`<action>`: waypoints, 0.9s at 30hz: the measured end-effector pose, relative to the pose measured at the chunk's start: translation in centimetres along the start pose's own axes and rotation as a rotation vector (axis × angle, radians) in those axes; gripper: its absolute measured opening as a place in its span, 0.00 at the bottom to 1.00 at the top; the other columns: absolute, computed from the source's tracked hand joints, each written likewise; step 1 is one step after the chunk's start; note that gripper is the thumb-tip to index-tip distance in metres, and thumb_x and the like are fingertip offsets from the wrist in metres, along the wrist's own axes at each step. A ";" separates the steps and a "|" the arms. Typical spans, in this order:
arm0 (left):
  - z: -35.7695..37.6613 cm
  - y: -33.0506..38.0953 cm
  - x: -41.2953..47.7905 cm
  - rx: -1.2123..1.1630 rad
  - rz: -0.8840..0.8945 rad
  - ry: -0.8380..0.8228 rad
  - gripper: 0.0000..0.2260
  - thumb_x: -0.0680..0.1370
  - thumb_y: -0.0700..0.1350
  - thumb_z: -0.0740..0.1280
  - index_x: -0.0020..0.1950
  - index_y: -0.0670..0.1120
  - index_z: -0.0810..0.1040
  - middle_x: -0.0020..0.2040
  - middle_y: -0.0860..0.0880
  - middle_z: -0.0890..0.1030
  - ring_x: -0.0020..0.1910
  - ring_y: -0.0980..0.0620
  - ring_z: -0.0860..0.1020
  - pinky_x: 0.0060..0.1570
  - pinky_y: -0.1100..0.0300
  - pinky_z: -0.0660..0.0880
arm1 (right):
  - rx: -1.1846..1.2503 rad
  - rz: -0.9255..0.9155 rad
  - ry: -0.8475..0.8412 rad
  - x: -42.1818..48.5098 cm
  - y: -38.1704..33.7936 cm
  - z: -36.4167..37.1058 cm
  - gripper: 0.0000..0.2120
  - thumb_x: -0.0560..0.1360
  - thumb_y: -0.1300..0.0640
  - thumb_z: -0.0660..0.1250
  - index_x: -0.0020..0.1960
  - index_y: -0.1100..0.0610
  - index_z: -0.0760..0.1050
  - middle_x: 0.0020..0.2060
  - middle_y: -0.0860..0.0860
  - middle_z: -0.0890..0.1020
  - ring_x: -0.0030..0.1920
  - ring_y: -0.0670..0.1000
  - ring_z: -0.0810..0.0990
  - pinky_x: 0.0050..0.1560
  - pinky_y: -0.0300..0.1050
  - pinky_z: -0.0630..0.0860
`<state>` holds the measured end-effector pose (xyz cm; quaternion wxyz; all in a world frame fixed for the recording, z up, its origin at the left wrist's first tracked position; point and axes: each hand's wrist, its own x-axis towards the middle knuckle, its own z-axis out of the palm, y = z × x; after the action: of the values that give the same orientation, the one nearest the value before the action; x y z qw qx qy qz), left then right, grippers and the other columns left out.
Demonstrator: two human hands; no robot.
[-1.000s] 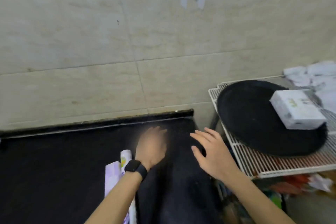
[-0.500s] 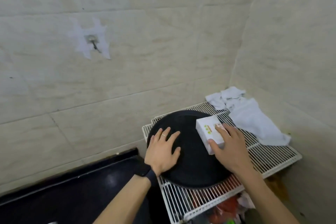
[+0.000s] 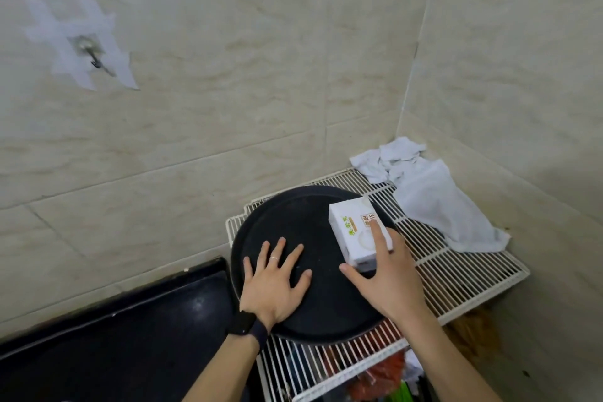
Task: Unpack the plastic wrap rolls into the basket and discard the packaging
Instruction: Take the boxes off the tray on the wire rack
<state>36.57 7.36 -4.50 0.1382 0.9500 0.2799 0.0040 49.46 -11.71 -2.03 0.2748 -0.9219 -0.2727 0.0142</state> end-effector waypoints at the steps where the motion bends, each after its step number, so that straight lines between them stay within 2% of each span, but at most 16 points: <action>1: 0.0 0.0 0.1 -0.002 -0.002 0.002 0.28 0.78 0.69 0.47 0.77 0.66 0.49 0.81 0.56 0.48 0.79 0.49 0.42 0.75 0.39 0.42 | -0.006 -0.008 0.010 0.1 0.0 0.1 0.50 0.68 0.29 0.66 0.79 0.42 0.42 0.73 0.51 0.58 0.67 0.54 0.68 0.59 0.51 0.77; 7: -0.2 -0.3 0.2 -0.007 0.001 -0.011 0.28 0.77 0.69 0.48 0.77 0.66 0.51 0.81 0.56 0.50 0.79 0.49 0.43 0.75 0.39 0.42 | -0.004 -0.010 0.030 0.4 0.0 0.7 0.49 0.69 0.35 0.71 0.79 0.44 0.46 0.71 0.54 0.61 0.65 0.56 0.69 0.59 0.52 0.76; 9: -0.6 -0.5 0.4 -0.044 0.013 -0.022 0.27 0.78 0.68 0.51 0.77 0.65 0.54 0.80 0.55 0.52 0.79 0.49 0.45 0.76 0.40 0.44 | 0.072 0.034 0.036 0.5 -0.3 0.5 0.48 0.68 0.38 0.74 0.78 0.45 0.50 0.70 0.53 0.62 0.65 0.56 0.70 0.59 0.51 0.76; 11: -1.4 -1.2 0.1 -0.105 0.038 0.004 0.26 0.79 0.64 0.55 0.77 0.62 0.59 0.80 0.51 0.57 0.79 0.48 0.51 0.76 0.43 0.49 | 0.194 0.057 0.063 0.3 -1.1 0.2 0.46 0.68 0.41 0.76 0.77 0.45 0.55 0.69 0.52 0.64 0.65 0.55 0.71 0.56 0.46 0.73; 14: -3.2 -3.9 -1.8 -0.219 0.083 0.110 0.25 0.79 0.58 0.60 0.76 0.58 0.63 0.78 0.48 0.61 0.77 0.48 0.58 0.75 0.51 0.57 | 0.319 0.007 0.116 -1.2 -4.4 0.1 0.43 0.67 0.45 0.78 0.76 0.44 0.60 0.68 0.49 0.67 0.64 0.48 0.71 0.57 0.40 0.67; 16: -4.6 -6.9 -3.8 -0.228 0.079 0.174 0.24 0.79 0.55 0.62 0.75 0.57 0.66 0.77 0.48 0.63 0.75 0.48 0.61 0.75 0.54 0.59 | 0.374 -0.080 0.130 -2.6 -7.5 0.8 0.42 0.66 0.47 0.79 0.75 0.45 0.63 0.66 0.47 0.68 0.60 0.40 0.69 0.57 0.38 0.68; 19: -6.2 -12.5 -7.5 -0.195 -0.003 0.223 0.24 0.78 0.52 0.64 0.74 0.56 0.68 0.76 0.47 0.65 0.74 0.46 0.64 0.74 0.58 0.58 | 0.412 -0.210 0.074 -4.9 -12.6 3.0 0.42 0.66 0.47 0.79 0.75 0.46 0.63 0.65 0.46 0.68 0.60 0.38 0.68 0.53 0.33 0.68; 22: -6.6 -19.1 -12.3 -0.189 -0.119 0.229 0.23 0.78 0.52 0.63 0.74 0.56 0.69 0.76 0.48 0.66 0.75 0.47 0.63 0.74 0.56 0.58 | 0.444 -0.279 -0.007 -8.2 -18.0 6.2 0.43 0.67 0.47 0.79 0.76 0.48 0.62 0.66 0.45 0.67 0.61 0.39 0.68 0.48 0.26 0.68; 25: -5.9 -25.7 -18.0 -0.198 -0.269 0.224 0.23 0.76 0.56 0.60 0.71 0.56 0.72 0.76 0.47 0.67 0.75 0.46 0.63 0.74 0.54 0.60 | 0.480 -0.300 -0.098 -12.6 -22.7 9.9 0.43 0.66 0.46 0.79 0.75 0.47 0.63 0.66 0.43 0.67 0.62 0.40 0.70 0.50 0.27 0.69; 27: -4.8 -29.5 -22.0 -0.197 -0.373 0.210 0.24 0.75 0.56 0.58 0.70 0.56 0.72 0.75 0.47 0.68 0.74 0.45 0.64 0.74 0.53 0.61 | 0.504 -0.293 -0.185 -15.6 -24.8 12.7 0.42 0.65 0.46 0.79 0.74 0.44 0.62 0.65 0.41 0.67 0.62 0.40 0.70 0.54 0.32 0.69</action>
<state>1.97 20.68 -6.22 0.1987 0.8583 0.4615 0.1043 21.62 4.03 -1.95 0.4680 -0.7703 -0.4145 0.1257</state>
